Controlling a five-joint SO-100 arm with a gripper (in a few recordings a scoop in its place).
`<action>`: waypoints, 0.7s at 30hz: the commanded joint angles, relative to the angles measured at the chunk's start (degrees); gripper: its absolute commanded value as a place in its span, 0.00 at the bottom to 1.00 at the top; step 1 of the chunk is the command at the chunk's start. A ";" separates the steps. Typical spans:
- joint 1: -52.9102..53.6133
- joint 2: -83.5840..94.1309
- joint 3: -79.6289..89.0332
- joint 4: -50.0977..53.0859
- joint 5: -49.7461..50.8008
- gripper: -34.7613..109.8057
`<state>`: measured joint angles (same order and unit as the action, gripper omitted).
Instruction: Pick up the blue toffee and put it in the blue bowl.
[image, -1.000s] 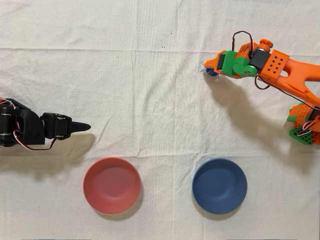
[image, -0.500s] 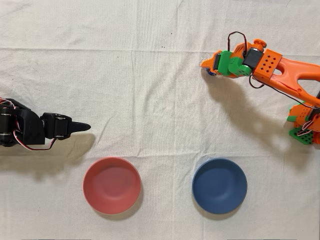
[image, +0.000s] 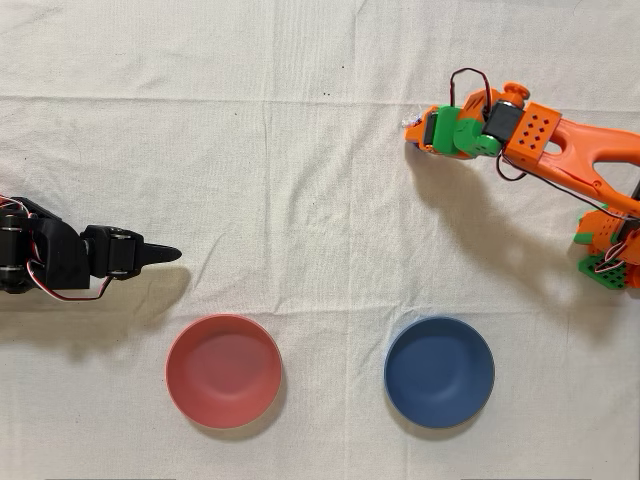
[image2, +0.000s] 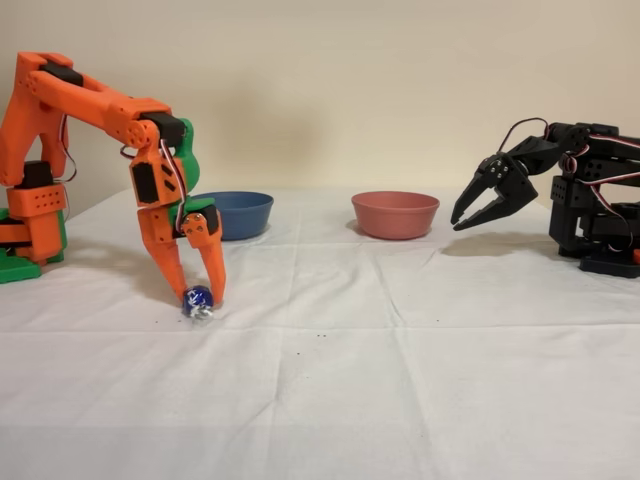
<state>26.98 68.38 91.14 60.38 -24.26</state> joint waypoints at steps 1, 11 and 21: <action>0.70 2.72 -0.70 0.26 -1.05 0.37; 1.14 2.46 -1.32 0.09 -1.41 0.43; 2.11 2.02 -1.67 0.09 -1.32 0.47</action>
<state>28.21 68.38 91.14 60.38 -24.70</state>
